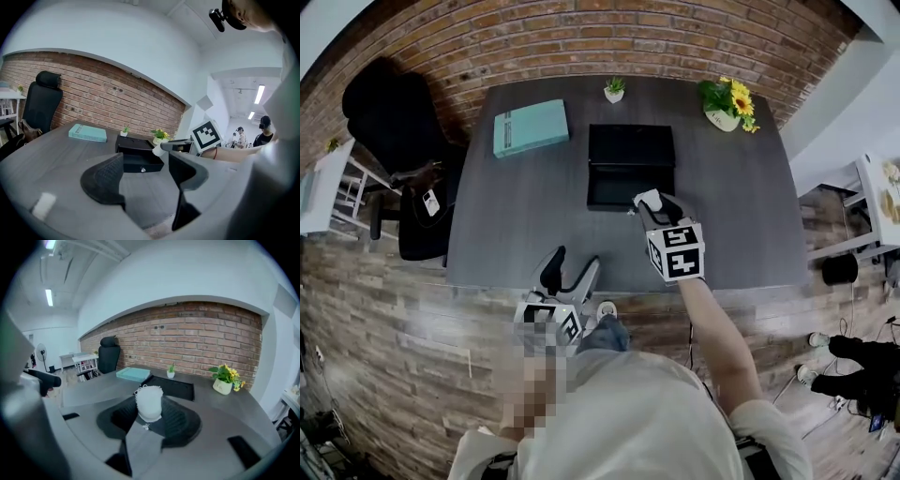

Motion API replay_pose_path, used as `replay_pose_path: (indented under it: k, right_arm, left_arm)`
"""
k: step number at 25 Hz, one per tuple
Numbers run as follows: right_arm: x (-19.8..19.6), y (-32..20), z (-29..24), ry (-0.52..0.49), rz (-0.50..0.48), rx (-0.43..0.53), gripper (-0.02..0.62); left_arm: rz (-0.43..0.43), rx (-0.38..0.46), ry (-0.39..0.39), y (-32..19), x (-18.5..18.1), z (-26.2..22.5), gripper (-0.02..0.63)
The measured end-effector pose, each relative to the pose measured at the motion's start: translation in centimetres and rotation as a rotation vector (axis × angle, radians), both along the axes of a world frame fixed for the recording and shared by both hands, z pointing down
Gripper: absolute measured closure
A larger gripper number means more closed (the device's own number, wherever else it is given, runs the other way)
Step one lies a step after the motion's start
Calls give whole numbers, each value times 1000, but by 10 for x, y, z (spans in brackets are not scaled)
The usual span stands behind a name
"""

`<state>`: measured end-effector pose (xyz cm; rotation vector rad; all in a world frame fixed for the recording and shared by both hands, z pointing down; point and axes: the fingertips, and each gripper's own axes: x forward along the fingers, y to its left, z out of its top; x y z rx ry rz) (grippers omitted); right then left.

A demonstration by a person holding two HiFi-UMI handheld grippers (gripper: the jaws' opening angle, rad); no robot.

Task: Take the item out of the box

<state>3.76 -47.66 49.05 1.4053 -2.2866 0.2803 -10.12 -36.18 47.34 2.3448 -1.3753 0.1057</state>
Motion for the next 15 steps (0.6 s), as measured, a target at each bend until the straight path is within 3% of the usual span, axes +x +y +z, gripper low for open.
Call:
replay_pose_path:
  k: [15]
  right_arm:
    - [29, 176, -55, -95, -45, 154, 440]
  left_arm:
    - [-25, 65, -6, 140, 36, -13, 316]
